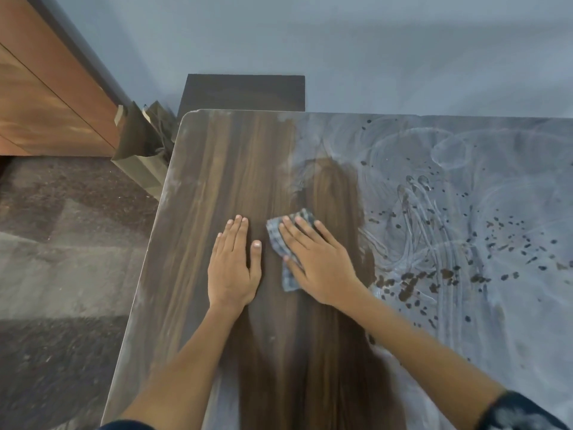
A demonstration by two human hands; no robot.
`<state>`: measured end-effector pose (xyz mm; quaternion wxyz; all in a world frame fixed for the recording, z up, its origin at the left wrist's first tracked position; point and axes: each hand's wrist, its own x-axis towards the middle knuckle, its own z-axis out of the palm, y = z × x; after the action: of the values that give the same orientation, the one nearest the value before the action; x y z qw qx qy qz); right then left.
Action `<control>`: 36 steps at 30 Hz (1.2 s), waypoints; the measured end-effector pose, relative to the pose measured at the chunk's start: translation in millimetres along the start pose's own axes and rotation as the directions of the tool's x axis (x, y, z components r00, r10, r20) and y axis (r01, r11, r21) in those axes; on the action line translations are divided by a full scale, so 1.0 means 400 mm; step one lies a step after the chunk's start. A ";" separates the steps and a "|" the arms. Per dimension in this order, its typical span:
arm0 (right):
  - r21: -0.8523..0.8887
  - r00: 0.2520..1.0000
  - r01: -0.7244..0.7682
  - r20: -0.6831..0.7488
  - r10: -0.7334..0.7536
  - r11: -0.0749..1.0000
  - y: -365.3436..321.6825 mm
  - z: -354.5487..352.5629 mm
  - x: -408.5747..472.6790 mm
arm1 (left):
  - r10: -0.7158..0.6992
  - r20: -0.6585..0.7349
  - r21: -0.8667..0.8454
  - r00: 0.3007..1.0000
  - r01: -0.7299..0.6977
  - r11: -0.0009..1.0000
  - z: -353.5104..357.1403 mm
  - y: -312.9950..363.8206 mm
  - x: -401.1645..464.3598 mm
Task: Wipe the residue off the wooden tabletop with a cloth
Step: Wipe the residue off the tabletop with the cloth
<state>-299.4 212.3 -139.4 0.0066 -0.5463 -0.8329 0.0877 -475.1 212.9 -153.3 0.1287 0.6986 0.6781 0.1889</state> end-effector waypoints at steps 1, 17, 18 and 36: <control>-0.027 1.000 0.008 0.005 -0.008 1.000 0.027 -0.003 -0.003 | 0.000 -0.002 0.000 1.000 0.000 1.000 0.002 -0.001 0.001; 0.007 0.996 0.087 -0.009 -0.087 0.996 0.014 -0.021 0.159 | -0.017 -0.033 -0.026 0.999 0.016 1.000 0.009 -0.005 -0.002; 0.013 0.996 0.091 -0.001 -0.091 0.996 0.028 -0.020 0.106 | -0.014 -0.035 -0.026 0.999 0.013 1.000 0.011 -0.006 -0.002; 0.606 0.849 -0.326 -0.149 0.506 0.725 0.157 -0.015 -0.039 | 0.101 0.162 0.075 0.982 -0.114 0.991 0.087 0.338 0.242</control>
<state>-235.5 223.2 -141.9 0.2745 -0.7011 -0.6122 0.2414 -337.6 305.7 -116.8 0.1421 0.7519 0.6342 0.1109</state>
